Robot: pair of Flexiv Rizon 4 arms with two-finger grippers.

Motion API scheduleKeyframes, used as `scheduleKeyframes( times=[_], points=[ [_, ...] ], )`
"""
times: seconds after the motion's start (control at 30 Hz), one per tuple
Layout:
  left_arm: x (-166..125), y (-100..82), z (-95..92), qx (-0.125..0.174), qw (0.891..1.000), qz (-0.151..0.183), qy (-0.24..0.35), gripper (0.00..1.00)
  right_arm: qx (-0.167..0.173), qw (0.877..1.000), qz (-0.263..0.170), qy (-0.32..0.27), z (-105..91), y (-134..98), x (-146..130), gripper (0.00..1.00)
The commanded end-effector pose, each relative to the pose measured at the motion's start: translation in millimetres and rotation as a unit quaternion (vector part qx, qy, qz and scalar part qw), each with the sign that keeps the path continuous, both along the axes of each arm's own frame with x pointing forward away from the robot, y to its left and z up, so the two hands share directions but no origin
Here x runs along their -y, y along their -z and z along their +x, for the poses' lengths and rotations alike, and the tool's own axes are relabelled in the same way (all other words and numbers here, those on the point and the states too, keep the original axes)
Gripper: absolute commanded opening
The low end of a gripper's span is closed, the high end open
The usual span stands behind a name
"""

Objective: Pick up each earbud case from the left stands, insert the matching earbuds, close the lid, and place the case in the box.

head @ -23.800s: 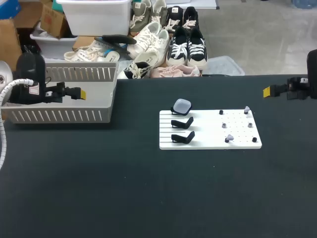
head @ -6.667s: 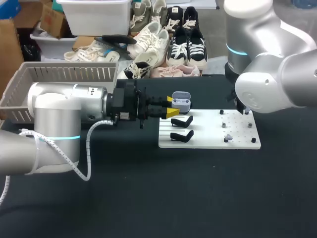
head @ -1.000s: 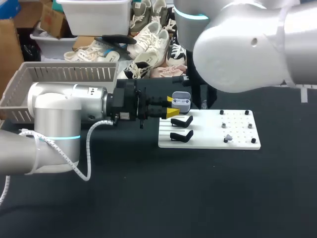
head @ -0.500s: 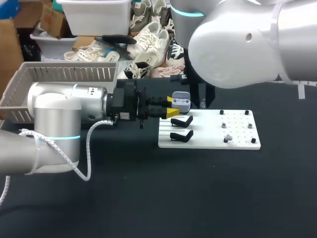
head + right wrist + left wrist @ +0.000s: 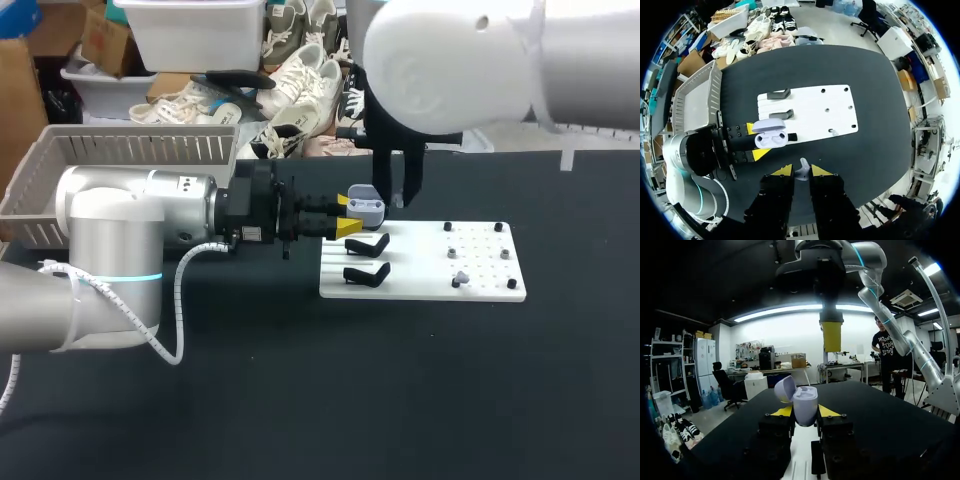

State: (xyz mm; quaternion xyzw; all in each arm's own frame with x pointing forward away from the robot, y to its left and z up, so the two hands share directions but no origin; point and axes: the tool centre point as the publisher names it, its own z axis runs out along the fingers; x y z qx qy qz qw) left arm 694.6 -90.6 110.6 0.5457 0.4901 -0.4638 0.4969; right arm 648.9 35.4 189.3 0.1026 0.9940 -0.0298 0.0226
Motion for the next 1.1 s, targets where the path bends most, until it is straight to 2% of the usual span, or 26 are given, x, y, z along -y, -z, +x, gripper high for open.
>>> scheduleKeyframes(
  times=[0.03, 0.1, 0.5, 0.87, 1.1],
  points=[
    [0, 0.5, 0.7, 0.000, 1.000, -0.001, 0.001, 0.00, -0.015, 1.000, -0.003, 0.004, 9.5, 1, -9, 0.00],
    [0, 0.5, 0.7, 0.000, 1.000, -0.001, 0.001, 0.00, -0.014, 1.000, 0.008, 0.000, 10.1, 1, -13, 0.00],
    [0, 0.5, 0.7, 0.000, 1.000, -0.001, 0.001, 0.00, -0.014, 1.000, 0.008, 0.000, 10.1, 1, -13, 0.00],
    [0, 0.5, 0.7, 0.000, 1.000, -0.001, 0.001, 0.00, -0.027, 0.999, 0.023, 0.031, 25.0, 4, -18, 0.00],
    [0, 0.5, 0.7, 0.000, 1.000, -0.001, 0.001, 0.00, -0.026, 0.999, 0.022, 0.027, 29.5, 6, -24, 0.00]
  ],
)
